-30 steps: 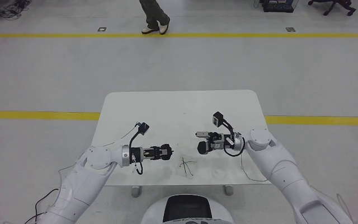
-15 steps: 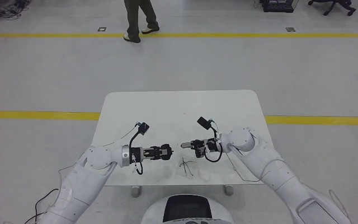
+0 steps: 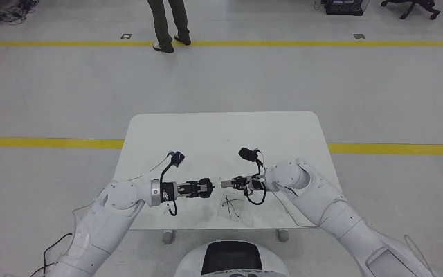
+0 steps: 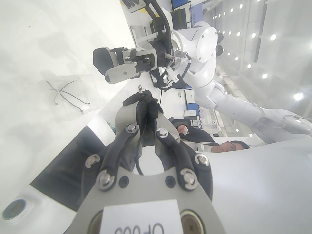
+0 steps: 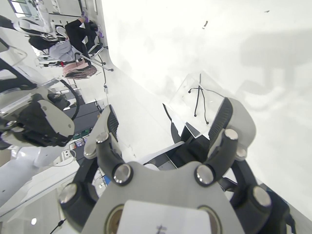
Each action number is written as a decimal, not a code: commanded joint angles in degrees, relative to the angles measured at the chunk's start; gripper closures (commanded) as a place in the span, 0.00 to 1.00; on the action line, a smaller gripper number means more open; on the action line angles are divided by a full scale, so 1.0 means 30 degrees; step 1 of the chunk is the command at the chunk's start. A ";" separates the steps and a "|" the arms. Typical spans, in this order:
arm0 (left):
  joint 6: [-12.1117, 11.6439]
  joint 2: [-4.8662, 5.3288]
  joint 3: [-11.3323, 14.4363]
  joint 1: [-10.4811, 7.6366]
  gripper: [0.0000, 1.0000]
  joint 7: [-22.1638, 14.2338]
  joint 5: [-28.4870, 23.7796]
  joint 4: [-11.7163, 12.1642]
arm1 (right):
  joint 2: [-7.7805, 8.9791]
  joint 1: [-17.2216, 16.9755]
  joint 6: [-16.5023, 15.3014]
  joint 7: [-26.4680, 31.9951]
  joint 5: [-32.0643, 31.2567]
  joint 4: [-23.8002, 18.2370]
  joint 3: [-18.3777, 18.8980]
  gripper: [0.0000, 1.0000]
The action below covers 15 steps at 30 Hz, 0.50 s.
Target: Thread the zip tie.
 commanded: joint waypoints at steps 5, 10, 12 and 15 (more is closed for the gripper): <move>0.0000 -0.0005 0.0050 0.0061 1.00 0.0423 -0.0158 -0.0003 | 0.0013 0.0030 -0.0063 0.0222 -0.0634 -0.0245 -0.0207 0.00; 0.0000 0.0171 -0.0738 0.0229 1.00 -0.0542 -0.1615 0.0283 | 0.0013 0.0030 -0.0063 0.0222 -0.0634 -0.0245 -0.0207 0.00; 0.0000 0.0246 -0.1262 0.0350 1.00 -0.1150 -0.2227 0.0449 | 0.0013 0.0030 -0.0063 0.0222 -0.0634 -0.0245 -0.0207 0.00; 0.0000 0.0324 -0.2009 0.0543 1.00 -0.1792 -0.2427 0.0603 | 0.0013 0.0030 -0.0063 0.0222 -0.0634 -0.0245 -0.0207 0.00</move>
